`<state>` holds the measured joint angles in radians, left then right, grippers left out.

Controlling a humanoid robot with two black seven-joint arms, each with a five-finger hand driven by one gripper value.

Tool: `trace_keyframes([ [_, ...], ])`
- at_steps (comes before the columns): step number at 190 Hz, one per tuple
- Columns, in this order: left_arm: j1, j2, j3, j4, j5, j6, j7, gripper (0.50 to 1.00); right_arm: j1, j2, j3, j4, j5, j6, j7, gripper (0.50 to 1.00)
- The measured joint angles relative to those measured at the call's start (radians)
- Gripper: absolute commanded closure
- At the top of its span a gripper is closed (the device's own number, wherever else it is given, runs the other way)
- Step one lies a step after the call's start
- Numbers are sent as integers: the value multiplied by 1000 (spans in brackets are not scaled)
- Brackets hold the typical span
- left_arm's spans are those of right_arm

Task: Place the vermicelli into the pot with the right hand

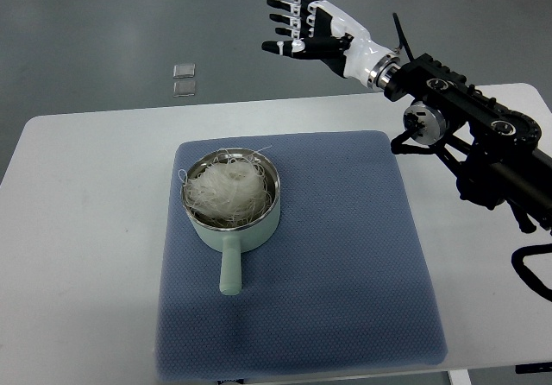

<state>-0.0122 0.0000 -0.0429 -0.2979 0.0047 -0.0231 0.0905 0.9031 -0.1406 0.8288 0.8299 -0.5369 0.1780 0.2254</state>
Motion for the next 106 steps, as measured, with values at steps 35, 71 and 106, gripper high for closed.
trace_keyframes([
  [35, 0, 0, 0, -2, 0, 0, 0, 500, -156, 16, 202, -28, 183, -8, 41, 572],
  [71, 0, 0, 0, -3, 0, -1, 0, 500, -201, 40, 222, -117, 373, 4, 46, 572],
  [106, 0, 0, 0, -4, 0, -1, 0, 500, -206, 42, 222, -135, 412, 30, 58, 572],
])
